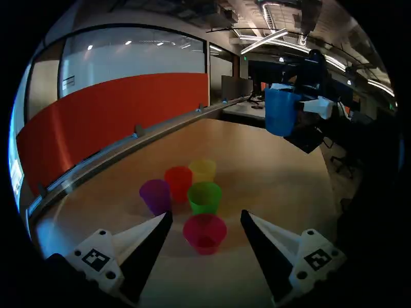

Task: Pour water

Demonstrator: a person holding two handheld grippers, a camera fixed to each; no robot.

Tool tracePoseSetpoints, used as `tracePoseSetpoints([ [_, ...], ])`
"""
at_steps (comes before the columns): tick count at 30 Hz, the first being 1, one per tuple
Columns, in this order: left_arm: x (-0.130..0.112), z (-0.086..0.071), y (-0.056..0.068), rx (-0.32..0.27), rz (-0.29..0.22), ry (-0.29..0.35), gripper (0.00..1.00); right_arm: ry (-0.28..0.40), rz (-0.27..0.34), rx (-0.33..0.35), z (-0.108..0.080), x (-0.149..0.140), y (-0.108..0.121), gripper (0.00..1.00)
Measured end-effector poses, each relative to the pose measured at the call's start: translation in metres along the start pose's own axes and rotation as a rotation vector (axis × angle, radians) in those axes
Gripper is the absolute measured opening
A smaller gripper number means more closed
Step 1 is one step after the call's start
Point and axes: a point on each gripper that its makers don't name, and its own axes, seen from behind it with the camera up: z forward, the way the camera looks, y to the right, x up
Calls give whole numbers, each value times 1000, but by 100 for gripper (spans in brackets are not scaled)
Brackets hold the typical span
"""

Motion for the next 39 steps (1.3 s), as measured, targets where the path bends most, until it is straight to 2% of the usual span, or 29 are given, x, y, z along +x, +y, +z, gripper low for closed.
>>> tracePoseSetpoints([
  [9,-6,18,-4,-15,23,-56,99,0,-15,-2,-3,5,-1,92],
  [21,-16,52,-9,-36,8,-117,99,0,-17,-3,-7,4,2,92],
  [30,-21,76,-5,-63,4,-148,99,-7,-17,-9,-10,0,6,92],
  [39,-27,99,-6,-62,15,-195,99,-15,-15,-12,-13,-6,9,92],
])
